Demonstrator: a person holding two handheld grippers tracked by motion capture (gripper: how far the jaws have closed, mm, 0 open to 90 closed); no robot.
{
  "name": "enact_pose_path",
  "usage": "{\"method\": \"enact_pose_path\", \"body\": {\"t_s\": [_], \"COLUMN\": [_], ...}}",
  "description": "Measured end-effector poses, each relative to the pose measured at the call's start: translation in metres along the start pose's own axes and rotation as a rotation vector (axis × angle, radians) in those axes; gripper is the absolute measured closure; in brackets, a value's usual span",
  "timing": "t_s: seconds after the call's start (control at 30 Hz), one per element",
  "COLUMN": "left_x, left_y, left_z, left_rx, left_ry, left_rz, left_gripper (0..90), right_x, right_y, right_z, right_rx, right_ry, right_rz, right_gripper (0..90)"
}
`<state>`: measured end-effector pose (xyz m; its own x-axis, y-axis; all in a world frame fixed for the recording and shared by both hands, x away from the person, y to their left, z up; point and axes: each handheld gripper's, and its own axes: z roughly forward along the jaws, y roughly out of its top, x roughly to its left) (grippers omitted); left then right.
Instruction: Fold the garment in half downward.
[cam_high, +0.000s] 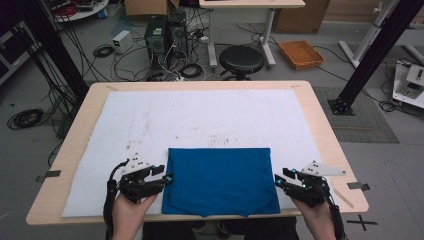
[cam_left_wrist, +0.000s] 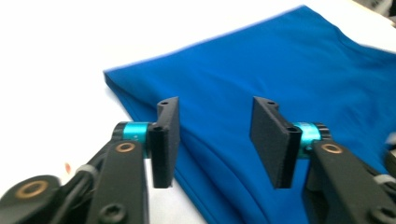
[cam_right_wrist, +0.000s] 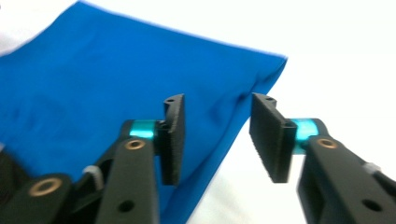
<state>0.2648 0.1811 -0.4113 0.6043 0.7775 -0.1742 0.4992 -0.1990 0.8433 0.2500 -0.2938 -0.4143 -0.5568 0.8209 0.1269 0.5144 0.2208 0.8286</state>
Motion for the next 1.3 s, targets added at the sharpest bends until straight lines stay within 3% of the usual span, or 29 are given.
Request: {"method": "enact_pose_path", "body": {"t_s": [0.2,0.27,0.33,0.43,0.53,0.77,0.9,1.0,1.1,1.17,1.3], "left_x": [0.025,0.031,0.038,0.047,0.053,0.060,0.057,0.056,0.054,0.053,0.052], "left_y": [0.013,0.015,0.018,0.021,0.020,0.018,0.017,0.015,0.013,0.012,0.013], "left_z": [0.029,0.037,0.045,0.056,0.065,0.075,0.078,0.083,0.082,0.082,0.081], "left_rx": [-0.034,-0.054,-0.044,-0.025,-0.019,0.038,0.073,0.105,0.099,0.090,0.073], "left_ry": [0.006,0.038,0.086,0.118,0.127,0.145,0.132,0.116,0.122,0.127,0.134], "left_rz": [-0.051,-0.052,-0.047,-0.060,-0.083,-0.111,-0.096,-0.109,-0.100,-0.097,-0.094], "left_gripper": [43.6,43.8,44.3,46.7,50.1,51.8,60.7,70.0,83.3,86.2,87.3], "right_x": [-0.021,-0.026,-0.030,-0.037,-0.044,-0.049,-0.049,-0.046,-0.043,-0.041,-0.042], "right_y": [0.022,0.028,0.033,0.036,0.037,0.037,0.035,0.034,0.032,0.032,0.033], "right_z": [0.027,0.038,0.050,0.067,0.081,0.095,0.100,0.104,0.105,0.105,0.104], "right_rx": [-0.033,-0.031,-0.016,0.013,0.037,0.063,0.093,0.121,0.127,0.127,0.120], "right_ry": [-0.067,-0.077,-0.083,-0.101,-0.112,-0.160,-0.147,-0.135,-0.131,-0.122,-0.121], "right_rz": [0.044,0.066,0.084,0.104,0.138,0.153,0.144,0.125,0.100,0.080,0.059], "right_gripper": [49.3,48.8,48.1,48.2,49.0,54.2,56.2,63.7,73.2,80.5,84.6]}}
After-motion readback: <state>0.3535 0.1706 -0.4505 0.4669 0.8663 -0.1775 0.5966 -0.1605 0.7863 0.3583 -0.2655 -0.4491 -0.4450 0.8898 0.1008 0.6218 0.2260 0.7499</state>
